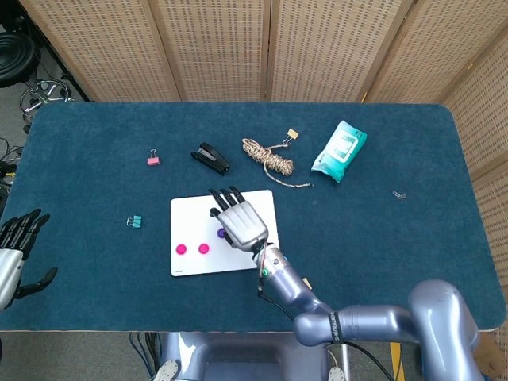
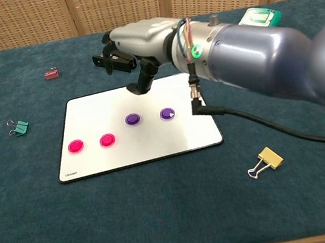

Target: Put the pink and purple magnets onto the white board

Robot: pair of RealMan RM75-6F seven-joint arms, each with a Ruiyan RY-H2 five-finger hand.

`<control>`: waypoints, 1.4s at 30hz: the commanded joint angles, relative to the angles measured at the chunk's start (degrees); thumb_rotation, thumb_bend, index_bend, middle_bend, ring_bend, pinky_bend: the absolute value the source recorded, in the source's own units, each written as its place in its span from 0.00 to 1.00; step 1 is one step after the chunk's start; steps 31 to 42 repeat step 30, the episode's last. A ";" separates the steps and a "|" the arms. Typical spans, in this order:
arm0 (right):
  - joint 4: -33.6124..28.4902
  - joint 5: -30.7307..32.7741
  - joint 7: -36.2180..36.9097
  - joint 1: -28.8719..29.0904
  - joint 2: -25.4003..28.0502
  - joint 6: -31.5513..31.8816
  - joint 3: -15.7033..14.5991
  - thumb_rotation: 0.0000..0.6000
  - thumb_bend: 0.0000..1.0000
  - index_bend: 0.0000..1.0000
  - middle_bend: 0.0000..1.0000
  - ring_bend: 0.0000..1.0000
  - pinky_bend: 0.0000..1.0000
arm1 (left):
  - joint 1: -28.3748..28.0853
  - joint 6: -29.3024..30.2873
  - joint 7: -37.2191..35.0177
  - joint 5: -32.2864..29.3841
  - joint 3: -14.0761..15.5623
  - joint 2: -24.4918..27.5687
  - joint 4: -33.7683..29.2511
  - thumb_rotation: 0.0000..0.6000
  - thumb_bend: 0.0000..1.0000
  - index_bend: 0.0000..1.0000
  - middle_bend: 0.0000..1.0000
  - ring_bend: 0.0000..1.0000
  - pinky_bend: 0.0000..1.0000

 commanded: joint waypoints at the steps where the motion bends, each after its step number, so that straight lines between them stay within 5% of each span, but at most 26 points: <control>1: -6.50 -9.08 3.92 -5.55 7.25 5.40 -3.92 1.00 0.24 0.19 0.00 0.00 0.00 | 0.14 0.38 -0.17 0.62 0.20 0.01 0.01 1.00 0.28 0.00 0.00 0.00 0.00; 5: -10.58 -15.49 6.43 -10.14 13.89 8.88 -7.47 1.00 0.01 0.07 0.00 0.00 0.00 | 0.36 0.89 -0.35 1.12 0.34 -0.09 0.30 1.00 0.28 0.00 0.00 0.00 0.00; 12: -15.05 -28.35 12.92 -20.34 25.67 18.77 -14.45 1.00 0.00 0.00 0.00 0.00 0.00 | 0.91 2.15 -0.39 1.70 0.40 -0.40 0.74 1.00 0.28 0.00 0.00 0.00 0.00; 20: -8.48 -38.24 24.28 -34.79 32.77 32.45 -22.20 1.00 0.00 0.00 0.00 0.00 0.00 | 1.05 2.28 0.69 1.87 0.53 -1.03 1.08 1.00 0.29 0.00 0.00 0.00 0.00; 29: -0.38 -38.81 32.08 -43.77 32.96 37.79 -23.51 1.00 0.00 0.00 0.00 0.00 0.00 | 0.93 2.02 2.22 1.53 0.41 -1.85 1.53 1.00 0.29 0.00 0.00 0.00 0.00; 42: 0.01 -38.86 32.68 -44.18 32.94 37.89 -23.47 1.00 0.00 0.00 0.00 0.00 0.00 | 0.94 2.06 2.24 1.54 0.40 -1.87 1.58 1.00 0.29 0.00 0.00 0.00 0.00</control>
